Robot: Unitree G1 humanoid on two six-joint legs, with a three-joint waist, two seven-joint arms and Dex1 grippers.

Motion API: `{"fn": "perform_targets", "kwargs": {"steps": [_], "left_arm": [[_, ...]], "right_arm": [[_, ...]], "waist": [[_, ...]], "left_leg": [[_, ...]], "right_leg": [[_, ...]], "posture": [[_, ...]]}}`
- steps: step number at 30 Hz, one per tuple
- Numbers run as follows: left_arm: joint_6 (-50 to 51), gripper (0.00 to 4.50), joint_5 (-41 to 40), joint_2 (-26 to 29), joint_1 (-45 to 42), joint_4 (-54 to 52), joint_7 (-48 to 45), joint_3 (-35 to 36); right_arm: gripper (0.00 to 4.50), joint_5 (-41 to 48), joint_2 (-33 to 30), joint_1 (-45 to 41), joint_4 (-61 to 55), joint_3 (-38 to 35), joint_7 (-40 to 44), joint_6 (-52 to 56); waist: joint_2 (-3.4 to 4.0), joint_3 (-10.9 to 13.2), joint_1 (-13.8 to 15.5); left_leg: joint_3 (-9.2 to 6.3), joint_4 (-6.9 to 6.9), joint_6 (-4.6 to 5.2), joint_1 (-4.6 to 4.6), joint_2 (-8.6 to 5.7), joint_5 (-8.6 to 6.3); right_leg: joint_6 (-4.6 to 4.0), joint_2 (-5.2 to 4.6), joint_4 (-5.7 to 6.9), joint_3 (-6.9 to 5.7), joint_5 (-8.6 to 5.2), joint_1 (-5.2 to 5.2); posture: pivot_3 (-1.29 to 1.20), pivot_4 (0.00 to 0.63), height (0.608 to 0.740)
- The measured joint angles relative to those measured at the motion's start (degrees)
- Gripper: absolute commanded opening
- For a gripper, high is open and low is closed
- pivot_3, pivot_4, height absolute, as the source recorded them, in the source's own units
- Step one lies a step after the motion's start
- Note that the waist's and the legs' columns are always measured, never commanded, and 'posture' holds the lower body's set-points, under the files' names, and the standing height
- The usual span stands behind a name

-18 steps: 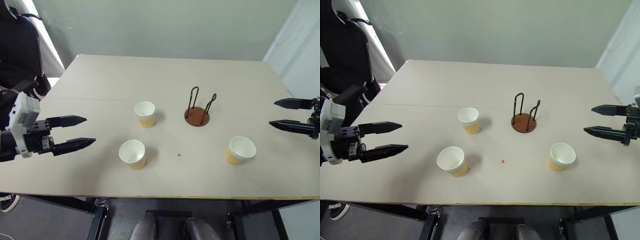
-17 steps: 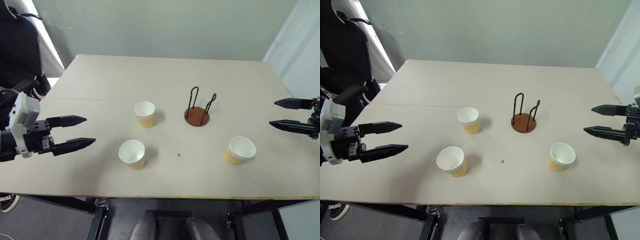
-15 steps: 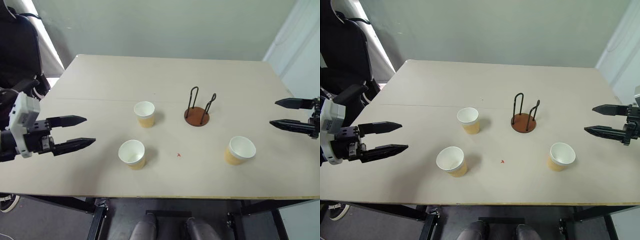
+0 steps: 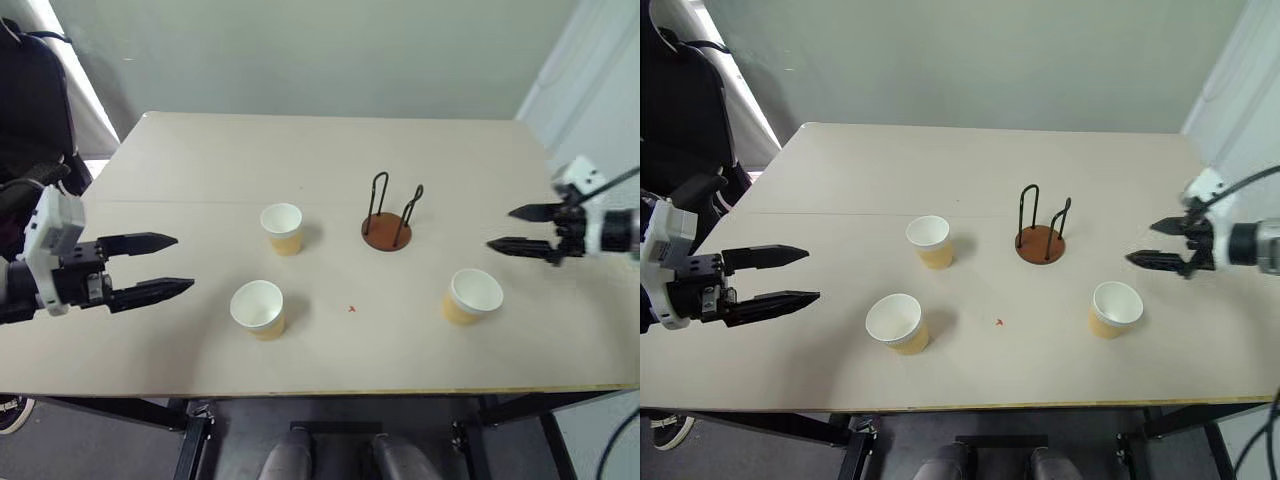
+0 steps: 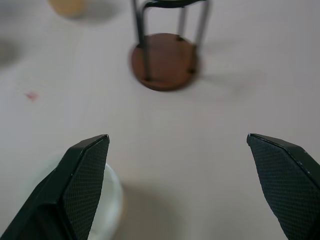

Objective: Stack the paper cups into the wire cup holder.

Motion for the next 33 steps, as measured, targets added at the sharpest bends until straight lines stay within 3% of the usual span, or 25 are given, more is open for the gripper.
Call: {"fn": "perform_targets", "kwargs": {"steps": [4,12,29,33], "left_arm": [[-0.06,4.47,-0.04,-0.86,0.41,-0.54,0.53,-0.05],[-0.07,4.47,-0.14,-1.76,1.23,-1.59,0.90,-0.05],[0.62,4.47,-0.85,-2.60,2.83,-5.25,3.21,0.57],[0.90,4.50,-1.54,-2.98,4.05,-5.72,3.49,1.01]], "right_arm": [[4.50,3.77,4.87,-5.86,-2.81,-0.87,-4.08,10.26],[4.50,5.09,16.29,-6.26,-6.95,3.18,-14.57,21.80],[4.50,-1.64,31.98,-15.41,9.82,1.24,-32.41,12.23],[3.52,-2.11,33.70,-15.41,10.04,1.27,-33.07,11.69]], "waist": [[-0.06,-0.04,0.00],[-0.04,-0.02,0.16],[-0.05,-0.03,0.13],[-0.05,-0.03,0.14]], "left_leg": [[0.01,-0.01,-0.05,-0.02,0.06,-0.06],[0.00,0.00,-0.06,-0.08,0.08,-0.05],[-0.01,-0.05,-0.18,-0.30,0.13,-0.02],[-0.01,-0.04,-0.22,-0.50,0.14,-0.02]], "right_leg": [[0.01,0.03,-0.09,0.00,-0.01,0.00],[-0.02,0.04,-0.03,-0.01,-0.01,-0.12],[-0.24,0.05,0.05,-0.05,0.11,-0.51],[-0.25,0.05,0.05,-0.07,0.11,-0.69]], "posture": [[0.00,0.150,0.740],[0.00,0.150,0.740],[0.00,0.150,0.740],[0.00,0.150,0.740]]}}
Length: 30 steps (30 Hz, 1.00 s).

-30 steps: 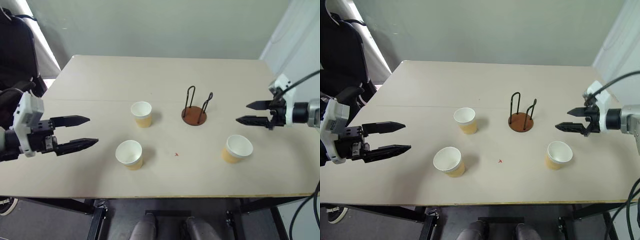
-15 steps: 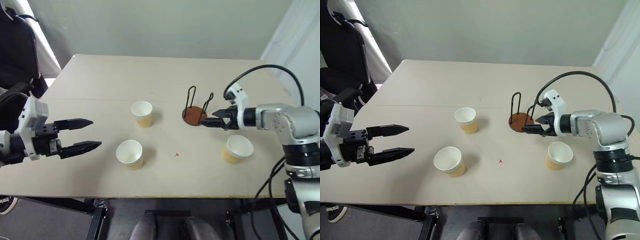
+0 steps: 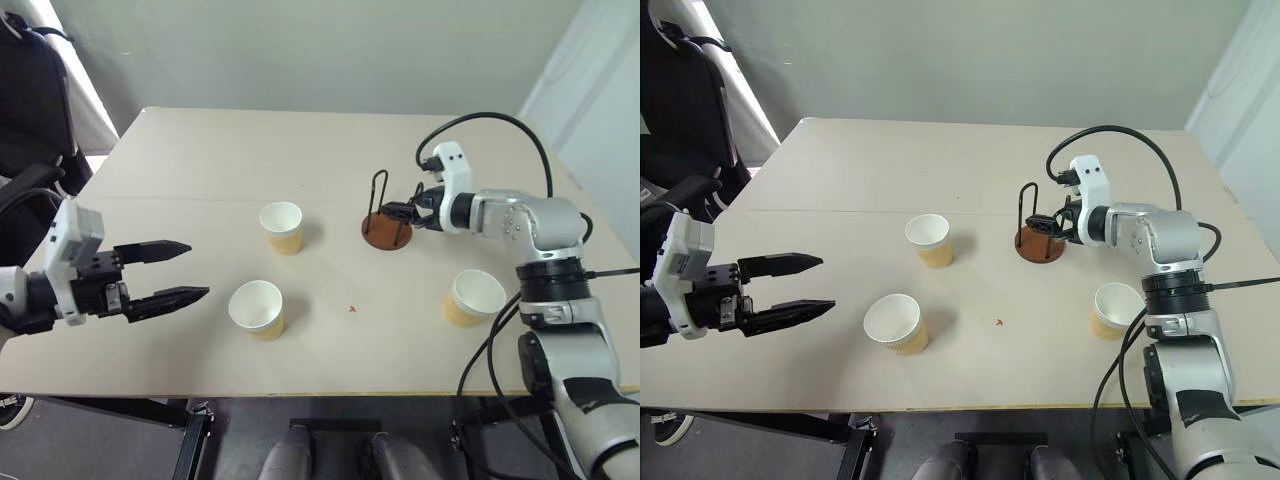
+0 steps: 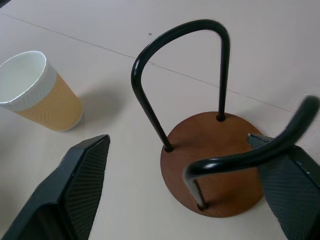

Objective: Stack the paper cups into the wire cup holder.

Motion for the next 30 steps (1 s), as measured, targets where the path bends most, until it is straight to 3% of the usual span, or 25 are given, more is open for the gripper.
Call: {"fn": "perform_targets", "kwargs": {"steps": [9,10,17,22,24,30], "left_arm": [[0.01,4.50,-0.37,0.00,0.52,-0.14,0.71,1.01],[0.01,4.50,-0.37,0.00,0.51,-0.13,0.73,1.01],[0.01,4.50,-0.36,0.06,-0.25,-0.08,0.85,0.77],[0.01,4.50,-0.35,0.15,-0.37,-0.05,0.67,0.63],[0.02,4.50,-0.36,0.21,-0.20,-0.20,0.57,0.71],[0.03,4.50,-0.48,0.35,-0.15,-0.79,0.32,0.72]], "right_arm": [[0.17,-1.02,0.29,0.00,0.18,0.13,0.01,-0.85],[0.04,-1.22,0.29,0.00,0.37,0.10,-0.06,-1.11],[0.04,-0.27,-3.59,2.59,-4.30,2.72,6.90,-1.24],[0.04,5.00,-11.68,8.66,-16.25,5.09,17.23,2.00],[0.04,9.15,-14.66,13.29,-25.92,5.93,20.76,4.36],[0.04,16.40,-14.73,20.19,-38.92,6.47,21.49,8.67]], "waist": [[0.00,0.00,0.01],[0.00,0.00,0.01],[-0.02,-0.01,0.12],[-0.04,-0.02,0.09],[-0.05,-0.03,0.05],[-0.09,-0.05,-0.34]], "left_leg": [[0.00,0.01,-0.08,-0.03,0.03,0.05],[0.00,0.01,-0.09,-0.03,0.03,0.06],[0.02,0.01,-0.11,-0.05,0.05,0.07],[0.10,0.01,-0.19,-0.08,0.11,0.12],[0.16,0.01,-0.26,-0.06,0.23,0.16],[0.14,0.03,-0.29,0.46,0.44,0.19]], "right_leg": [[-0.05,0.00,0.04,-0.02,0.03,-0.04],[-0.05,0.00,0.05,-0.03,0.03,-0.04],[-0.07,0.01,0.04,-0.05,0.04,-0.01],[-0.06,0.05,-0.01,-0.06,0.04,0.01],[-0.06,0.16,-0.04,-0.05,0.04,0.06],[-0.10,0.44,-0.02,0.10,0.07,0.49]], "posture": [[0.00,0.150,0.740],[0.00,0.150,0.740],[0.00,0.150,0.740],[0.00,0.150,0.740],[0.00,0.150,0.740],[0.00,0.150,0.740]]}}
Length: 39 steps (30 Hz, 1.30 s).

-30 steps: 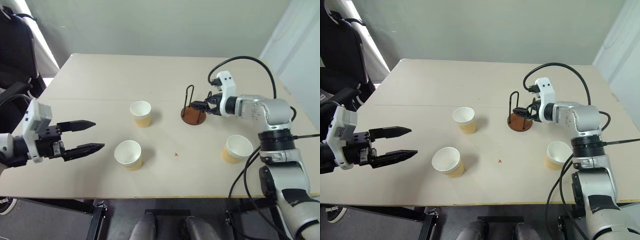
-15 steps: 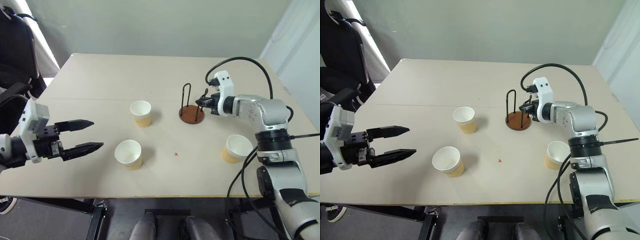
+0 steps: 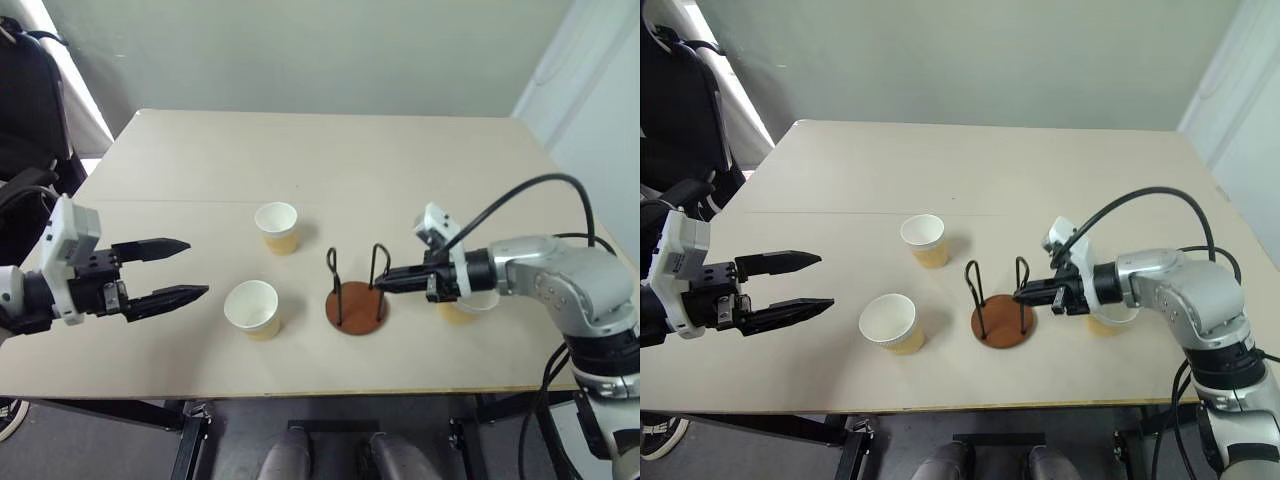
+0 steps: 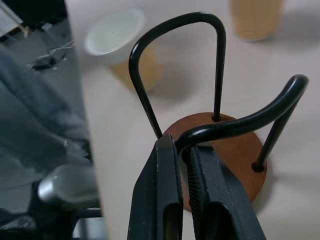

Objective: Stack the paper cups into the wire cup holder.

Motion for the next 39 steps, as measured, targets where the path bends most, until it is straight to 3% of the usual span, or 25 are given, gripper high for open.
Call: {"fn": "perform_targets", "kwargs": {"steps": [16,20,26,30,35,39], "left_arm": [[-0.09,4.50,0.58,0.65,-2.37,1.49,-1.02,-2.57],[-0.11,4.50,0.63,0.68,-2.35,1.49,-1.05,-2.57],[-0.10,4.50,0.75,0.79,-2.84,1.53,-1.07,-2.79],[0.26,4.50,0.16,3.21,-7.87,1.44,-2.16,-4.89],[0.42,4.50,-1.41,5.31,-17.35,0.09,-3.38,-8.15],[0.63,4.50,-2.58,6.86,-21.03,-4.74,-6.00,-13.52]], "right_arm": [[0.04,-1.49,3.48,4.51,-3.80,1.75,-9.61,-4.38],[1.11,-2.25,3.57,5.26,-3.29,3.28,-11.60,-3.17],[3.19,-2.22,3.12,4.83,-2.67,4.61,-11.84,-2.07],[4.48,-2.68,-7.23,1.44,-4.00,5.92,-6.26,-3.10],[4.48,-3.78,-18.73,-3.78,-4.22,4.30,1.15,-7.13],[4.48,-2.52,-31.22,-1.30,-4.80,-3.03,8.61,-9.14]], "waist": [[-0.17,-0.10,0.02],[-0.21,-0.13,0.07],[-0.21,-0.13,0.15],[-0.23,-0.10,0.73],[-0.24,-0.08,0.88],[-0.26,-0.06,1.24]], "left_leg": [[-0.08,0.00,-0.12,0.17,0.29,0.15],[-0.10,0.00,-0.13,0.09,0.29,0.14],[-0.09,-0.02,-0.19,-0.04,0.29,0.05],[-0.12,0.02,-0.20,-0.41,0.27,0.02],[-0.11,0.01,-0.20,-0.50,0.25,-0.10],[-0.08,0.03,-0.18,-0.83,0.23,-0.16]], "right_leg": [[-0.40,0.38,0.01,0.08,0.12,0.06],[-0.40,0.39,0.01,0.08,0.12,-0.01],[-0.39,0.39,0.01,0.08,0.12,-0.10],[-0.33,0.38,-0.05,0.06,0.16,-0.35],[-0.29,0.37,-0.11,0.07,0.16,-0.41],[-0.14,0.36,-0.17,0.07,0.07,-0.61]], "posture": [[0.00,0.150,0.740],[0.00,0.150,0.740],[0.00,0.150,0.740],[0.00,0.150,0.740],[0.00,0.150,0.740],[0.00,0.150,0.740]]}}
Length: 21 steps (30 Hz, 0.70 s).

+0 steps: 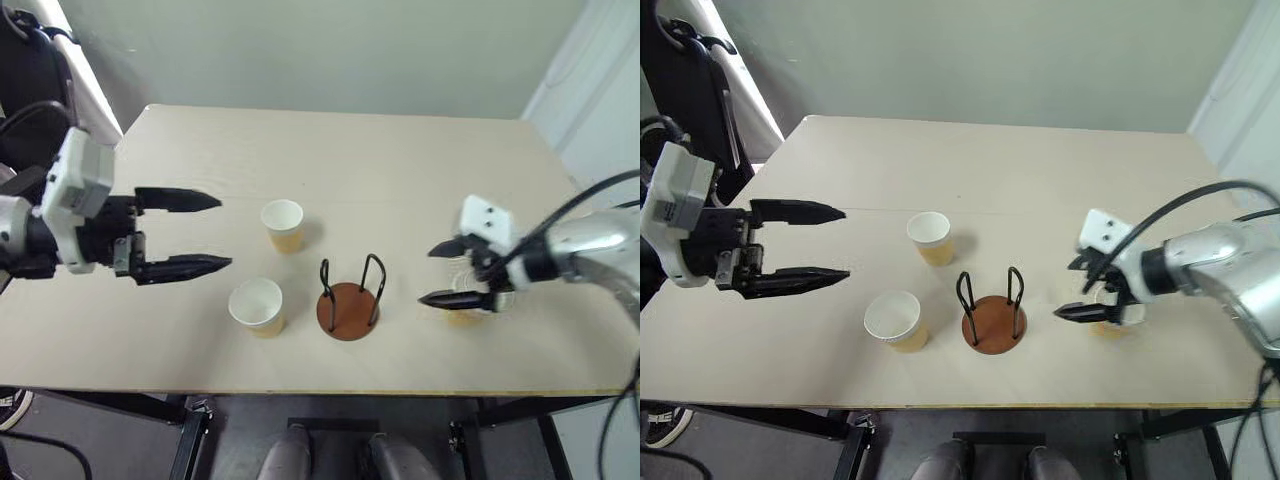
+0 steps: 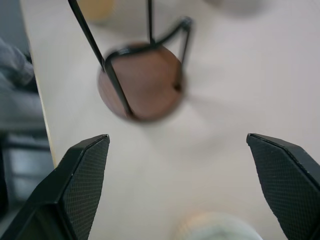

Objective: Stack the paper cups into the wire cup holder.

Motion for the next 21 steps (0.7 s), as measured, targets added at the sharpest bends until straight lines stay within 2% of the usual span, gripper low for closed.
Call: {"fn": "perform_targets", "kwargs": {"steps": [3,7,11,15,18,21], "left_arm": [[-1.07,4.50,2.02,0.37,-0.33,-0.69,-1.52,-3.82],[-2.11,4.50,3.65,0.16,-0.71,0.09,-2.35,-6.51],[-2.33,4.50,4.25,0.02,-1.15,0.34,-2.76,-6.81],[-2.35,4.50,4.42,0.02,-1.16,0.64,-3.21,-6.81],[-2.29,4.50,4.41,0.02,-0.97,0.51,-2.96,-6.72],[-2.06,4.50,4.40,0.06,-0.21,0.11,-2.33,-6.29]], "right_arm": [[4.48,0.28,-7.37,10.20,-1.70,-5.84,4.50,-1.64],[4.48,-0.19,-7.98,18.49,-1.69,-6.76,4.81,-2.92],[4.48,-1.06,-7.05,19.58,-1.78,-6.60,3.30,-4.33],[4.48,-2.79,-4.19,17.35,-0.99,-3.11,1.92,-5.37],[3.93,-4.59,-2.75,15.65,0.86,-0.21,1.84,-5.96],[2.89,-6.10,-1.36,14.68,1.99,2.42,1.88,-6.78]], "waist": [[-0.06,-0.01,0.03],[-0.02,0.03,-0.42],[-0.02,0.03,-0.53],[-0.02,0.03,-0.52],[-0.01,0.03,-0.52],[-0.01,0.04,-0.53]], "left_leg": [[0.01,0.01,-0.06,0.01,0.01,-0.12],[0.17,0.07,-0.02,0.04,0.00,-0.15],[0.15,0.13,0.06,0.14,0.01,-0.09],[0.14,0.31,0.16,0.15,0.01,-0.07],[0.13,0.52,0.26,0.11,0.00,-0.13],[0.13,0.66,0.32,0.07,0.00,-0.16]], "right_leg": [[0.09,0.01,0.00,0.01,-0.17,0.05],[0.16,0.01,0.07,0.15,-0.18,0.02],[0.26,0.03,0.12,0.19,-0.15,0.09],[0.33,0.03,0.16,0.23,-0.09,0.14],[0.38,0.03,0.19,0.23,-0.04,0.18],[0.41,0.03,0.19,0.23,0.01,0.18]], "posture": [[0.00,0.150,0.740],[0.00,0.150,0.740],[0.00,0.150,0.740],[0.00,0.150,0.740],[0.00,0.150,0.740],[0.00,0.150,0.740]]}}
